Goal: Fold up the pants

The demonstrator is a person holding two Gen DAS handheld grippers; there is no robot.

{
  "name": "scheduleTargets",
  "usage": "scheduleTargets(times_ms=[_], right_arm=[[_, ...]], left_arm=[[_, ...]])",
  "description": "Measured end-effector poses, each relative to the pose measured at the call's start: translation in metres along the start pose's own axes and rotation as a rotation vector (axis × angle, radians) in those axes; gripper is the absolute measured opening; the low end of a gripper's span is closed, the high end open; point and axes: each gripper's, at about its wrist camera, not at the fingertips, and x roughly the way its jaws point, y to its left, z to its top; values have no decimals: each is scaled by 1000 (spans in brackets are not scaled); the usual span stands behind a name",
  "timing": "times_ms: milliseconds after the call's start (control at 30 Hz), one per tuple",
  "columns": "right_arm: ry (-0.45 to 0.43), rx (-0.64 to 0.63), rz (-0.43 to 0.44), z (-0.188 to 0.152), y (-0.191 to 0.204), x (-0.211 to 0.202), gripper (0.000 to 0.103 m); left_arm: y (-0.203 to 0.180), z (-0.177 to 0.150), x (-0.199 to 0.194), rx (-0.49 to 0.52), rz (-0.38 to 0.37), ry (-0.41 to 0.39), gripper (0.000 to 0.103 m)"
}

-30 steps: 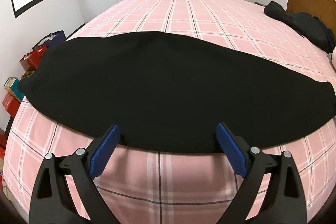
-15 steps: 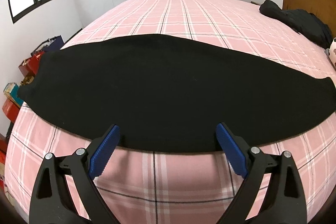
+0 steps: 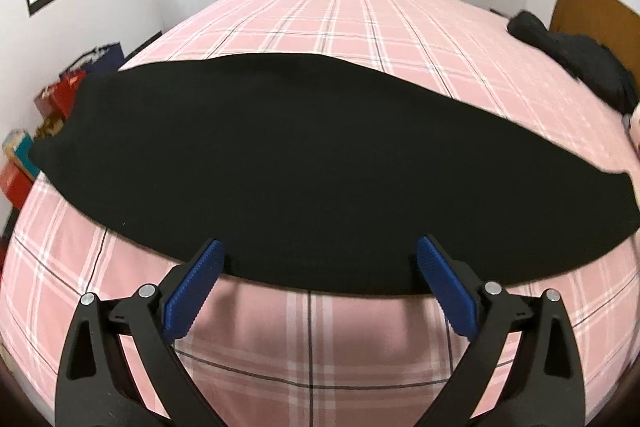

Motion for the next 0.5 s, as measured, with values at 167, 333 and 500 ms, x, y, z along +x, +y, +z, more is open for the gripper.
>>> scheduleTargets(times_ms=[167,333,500], right_arm=[[59,129,109,-29,-15,7,79],[57,232,186,-34,-14,34,80],[-31,365,268,-26,-18,51,83]], left_arm=[[12,-1,-2,-66,-37,14,96],[9,-3,-3,-55,-34,2,96],[5,-3,0,-38,-26,7,96]])
